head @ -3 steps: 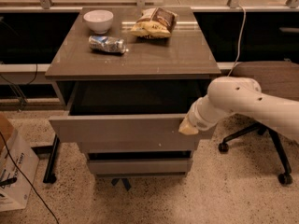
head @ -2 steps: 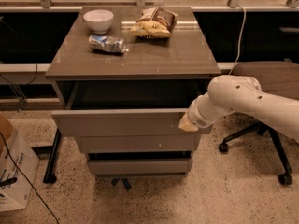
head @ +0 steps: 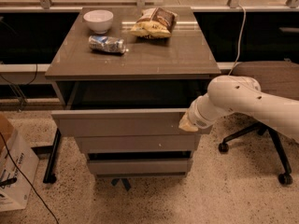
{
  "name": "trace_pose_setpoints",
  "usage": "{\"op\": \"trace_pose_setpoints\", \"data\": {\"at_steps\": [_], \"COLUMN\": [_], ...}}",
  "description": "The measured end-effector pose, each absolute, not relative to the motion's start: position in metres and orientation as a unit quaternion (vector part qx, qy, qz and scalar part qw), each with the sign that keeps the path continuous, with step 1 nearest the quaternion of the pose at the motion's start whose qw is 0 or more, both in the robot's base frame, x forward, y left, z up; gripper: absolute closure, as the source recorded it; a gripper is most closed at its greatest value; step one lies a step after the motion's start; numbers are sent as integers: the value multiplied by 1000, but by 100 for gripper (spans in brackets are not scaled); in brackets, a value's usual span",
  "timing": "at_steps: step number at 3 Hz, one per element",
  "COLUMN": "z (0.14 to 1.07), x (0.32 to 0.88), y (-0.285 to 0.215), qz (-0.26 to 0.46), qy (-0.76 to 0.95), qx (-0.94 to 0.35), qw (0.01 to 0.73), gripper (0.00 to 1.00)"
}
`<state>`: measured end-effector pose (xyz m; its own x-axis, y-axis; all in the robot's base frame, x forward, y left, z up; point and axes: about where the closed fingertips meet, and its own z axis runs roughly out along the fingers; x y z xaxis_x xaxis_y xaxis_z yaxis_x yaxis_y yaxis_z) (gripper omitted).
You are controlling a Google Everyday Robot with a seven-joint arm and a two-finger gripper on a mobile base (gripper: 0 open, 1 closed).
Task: Close top drawer
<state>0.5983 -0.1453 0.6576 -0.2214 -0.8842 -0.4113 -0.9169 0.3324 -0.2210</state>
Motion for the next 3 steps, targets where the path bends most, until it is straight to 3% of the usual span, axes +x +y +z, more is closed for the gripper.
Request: {"op": "trace_pose_setpoints", "data": {"at_steps": [2,3], "z": [660,660], "x": [610,610], "y": [-123,-123], "qz": [32,32], "qy": [759,759], "qx": [-602,-602], "qw": [246,246], "gripper": [0,0]}}
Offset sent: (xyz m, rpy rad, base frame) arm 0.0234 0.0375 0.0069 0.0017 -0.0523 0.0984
